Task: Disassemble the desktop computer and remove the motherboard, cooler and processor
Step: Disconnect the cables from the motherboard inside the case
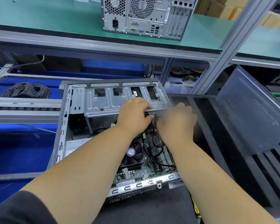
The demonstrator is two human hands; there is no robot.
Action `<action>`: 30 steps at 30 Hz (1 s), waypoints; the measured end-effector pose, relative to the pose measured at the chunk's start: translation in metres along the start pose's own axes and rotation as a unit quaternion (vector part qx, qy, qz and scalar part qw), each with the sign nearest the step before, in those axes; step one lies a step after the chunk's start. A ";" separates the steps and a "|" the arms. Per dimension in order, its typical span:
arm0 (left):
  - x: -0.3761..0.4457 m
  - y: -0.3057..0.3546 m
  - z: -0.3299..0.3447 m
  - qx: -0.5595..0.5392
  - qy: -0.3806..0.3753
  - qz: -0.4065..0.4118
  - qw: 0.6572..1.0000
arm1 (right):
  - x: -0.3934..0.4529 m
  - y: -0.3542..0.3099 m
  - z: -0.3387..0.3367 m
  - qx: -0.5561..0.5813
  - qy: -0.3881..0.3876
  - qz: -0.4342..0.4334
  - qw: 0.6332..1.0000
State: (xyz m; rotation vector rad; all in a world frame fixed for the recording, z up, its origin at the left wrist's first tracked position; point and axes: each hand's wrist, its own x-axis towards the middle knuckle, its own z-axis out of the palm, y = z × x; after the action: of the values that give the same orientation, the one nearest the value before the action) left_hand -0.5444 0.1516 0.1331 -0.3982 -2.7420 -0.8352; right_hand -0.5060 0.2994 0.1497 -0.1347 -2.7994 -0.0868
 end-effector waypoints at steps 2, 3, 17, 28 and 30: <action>-0.001 0.002 0.003 0.039 0.003 0.004 0.999 | 0.002 -0.001 0.002 -0.009 0.002 -0.002 1.000; -0.002 0.004 0.005 0.057 0.003 0.007 0.998 | 0.002 -0.001 0.003 -0.013 -0.001 -0.007 1.000; -0.001 0.003 0.006 0.118 -0.018 0.034 0.992 | 0.006 0.000 0.005 -0.006 -0.032 -0.030 0.999; 0.004 -0.006 -0.004 -0.006 -0.075 0.011 0.997 | -0.010 0.004 -0.006 -0.004 -0.069 -0.076 0.995; 0.004 -0.007 -0.014 -0.094 -0.090 -0.018 0.991 | -0.009 0.000 -0.004 -0.018 -0.084 -0.080 0.993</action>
State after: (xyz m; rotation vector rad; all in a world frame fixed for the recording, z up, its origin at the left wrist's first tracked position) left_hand -0.5483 0.1383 0.1422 -0.4830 -2.8500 -1.1238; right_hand -0.4962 0.2987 0.1504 0.0782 -2.9739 -0.1726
